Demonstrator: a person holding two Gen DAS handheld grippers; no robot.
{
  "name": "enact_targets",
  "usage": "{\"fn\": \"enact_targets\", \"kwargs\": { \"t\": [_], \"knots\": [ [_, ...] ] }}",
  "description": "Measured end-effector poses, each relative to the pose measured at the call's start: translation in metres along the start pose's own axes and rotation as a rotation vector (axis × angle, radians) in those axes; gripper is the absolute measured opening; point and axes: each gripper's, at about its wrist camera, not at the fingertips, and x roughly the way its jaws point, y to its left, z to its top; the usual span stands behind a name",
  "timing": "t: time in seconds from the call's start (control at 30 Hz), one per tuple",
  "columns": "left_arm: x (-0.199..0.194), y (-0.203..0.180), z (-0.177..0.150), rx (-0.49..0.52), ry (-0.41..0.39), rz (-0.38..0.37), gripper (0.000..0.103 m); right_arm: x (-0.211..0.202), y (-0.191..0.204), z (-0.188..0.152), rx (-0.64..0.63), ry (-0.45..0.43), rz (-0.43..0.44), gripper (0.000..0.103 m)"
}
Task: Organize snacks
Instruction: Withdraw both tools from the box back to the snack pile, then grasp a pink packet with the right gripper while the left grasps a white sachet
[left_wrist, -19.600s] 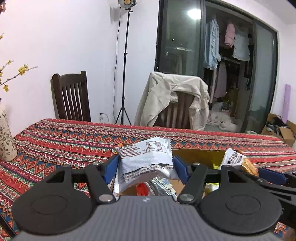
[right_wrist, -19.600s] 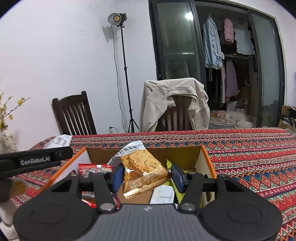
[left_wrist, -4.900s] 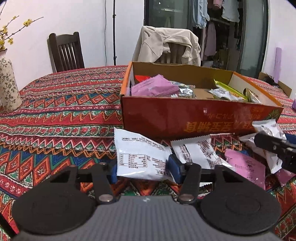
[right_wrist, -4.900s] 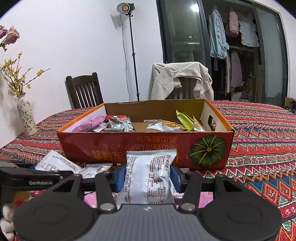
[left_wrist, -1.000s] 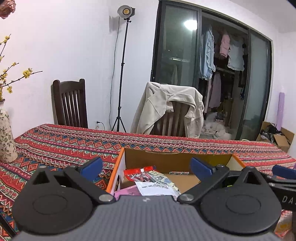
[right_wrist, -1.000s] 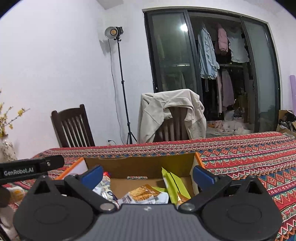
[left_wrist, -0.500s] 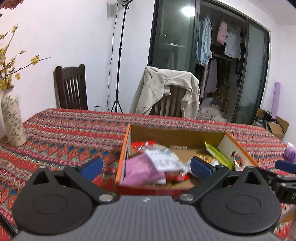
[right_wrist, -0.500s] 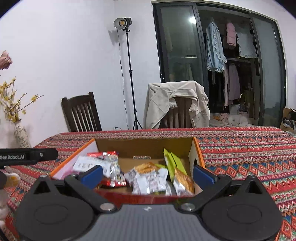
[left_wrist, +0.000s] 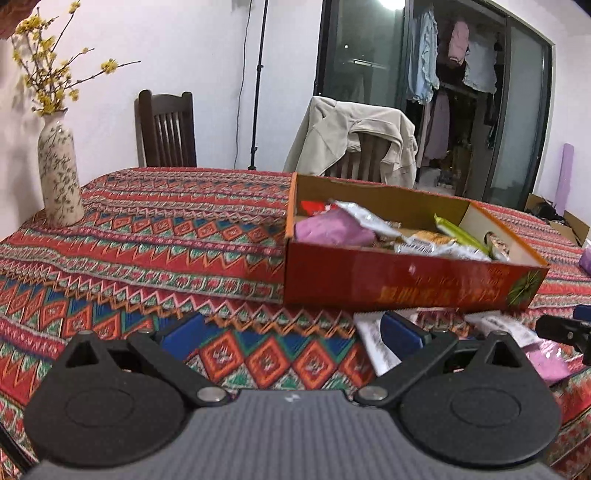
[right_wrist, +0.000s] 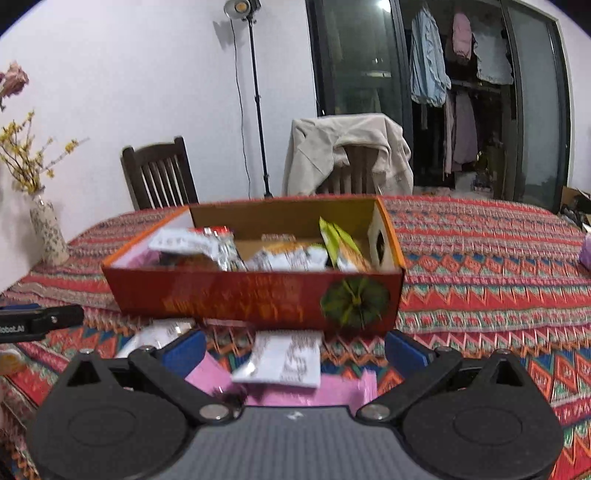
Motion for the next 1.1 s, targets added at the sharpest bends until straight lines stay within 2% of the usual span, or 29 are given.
{"fn": "enact_targets", "kwargs": {
  "t": [0.13, 0.5, 0.63, 0.8, 1.1],
  "knots": [
    [0.004, 0.001, -0.008, -0.007, 0.000, 0.012, 0.103, 0.005, 0.001, -0.013, -0.012, 0.057, -0.005, 0.103],
    [0.016, 0.006, -0.010, -0.036, 0.037, -0.008, 0.103, 0.025, 0.007, -0.020, -0.037, 0.134, -0.054, 0.101],
    [0.021, 0.008, -0.011, -0.049, 0.061, -0.011, 0.103, 0.031, 0.007, -0.024, -0.044, 0.164, -0.074, 0.095],
    [0.020, 0.007, -0.011, -0.050, 0.058, -0.015, 0.103, 0.032, 0.008, -0.026, -0.050, 0.174, -0.065, 0.093],
    [0.024, 0.008, -0.012, -0.056, 0.074, -0.017, 0.103, 0.025, 0.010, -0.027, -0.065, 0.153, -0.043, 0.069]
  ]
}}
